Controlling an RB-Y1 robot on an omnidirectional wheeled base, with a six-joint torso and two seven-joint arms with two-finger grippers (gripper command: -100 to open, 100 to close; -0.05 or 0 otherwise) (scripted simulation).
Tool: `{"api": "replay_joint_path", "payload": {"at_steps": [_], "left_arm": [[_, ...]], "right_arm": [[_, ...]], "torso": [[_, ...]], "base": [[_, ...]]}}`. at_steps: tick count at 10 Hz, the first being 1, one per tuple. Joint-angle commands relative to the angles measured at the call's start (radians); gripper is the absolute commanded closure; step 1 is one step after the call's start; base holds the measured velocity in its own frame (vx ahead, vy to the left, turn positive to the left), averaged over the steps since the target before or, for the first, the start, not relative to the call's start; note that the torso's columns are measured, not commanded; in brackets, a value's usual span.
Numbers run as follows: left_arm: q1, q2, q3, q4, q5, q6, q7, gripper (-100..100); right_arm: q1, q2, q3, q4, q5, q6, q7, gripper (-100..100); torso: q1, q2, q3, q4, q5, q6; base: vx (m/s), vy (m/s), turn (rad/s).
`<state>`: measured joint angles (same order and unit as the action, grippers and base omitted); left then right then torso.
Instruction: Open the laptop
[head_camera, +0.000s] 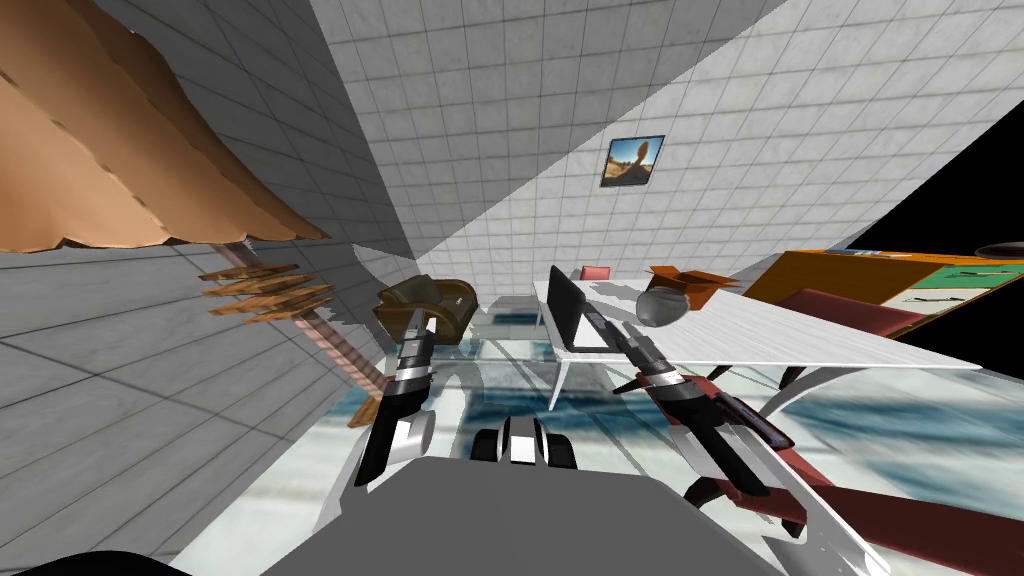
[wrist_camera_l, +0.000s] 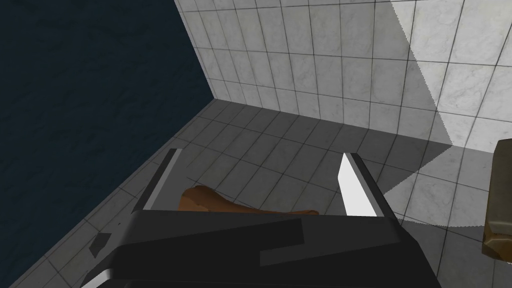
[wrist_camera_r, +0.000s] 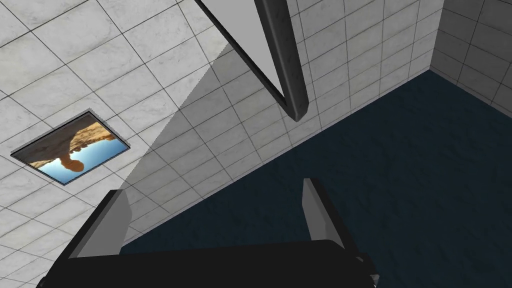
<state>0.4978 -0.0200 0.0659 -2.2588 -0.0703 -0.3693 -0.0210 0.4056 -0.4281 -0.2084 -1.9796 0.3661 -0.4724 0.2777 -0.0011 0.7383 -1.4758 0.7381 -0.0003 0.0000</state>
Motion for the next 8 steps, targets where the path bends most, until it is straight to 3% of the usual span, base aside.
{"api": "replay_joint_path", "payload": {"at_steps": [1,8], "left_arm": [[0.0,0.0,0.0,0.0,0.0,0.0,0.0,0],[0.0,0.0,0.0,0.0,0.0,0.0,0.0,0]], "right_arm": [[-0.007,-0.048,-0.019,0.029,0.046,0.018,0.036,-100],[-0.035,-0.205,-0.077,0.137,0.201,0.079,0.155,-100]], "torso": [[0.001,0.0,0.0,0.0,0.0,0.0],[0.001,-0.002,-0.001,0.0,0.0,0.0]], "base": [[0.029,0.118,-0.02],[0.028,0.151,-0.022]]}}
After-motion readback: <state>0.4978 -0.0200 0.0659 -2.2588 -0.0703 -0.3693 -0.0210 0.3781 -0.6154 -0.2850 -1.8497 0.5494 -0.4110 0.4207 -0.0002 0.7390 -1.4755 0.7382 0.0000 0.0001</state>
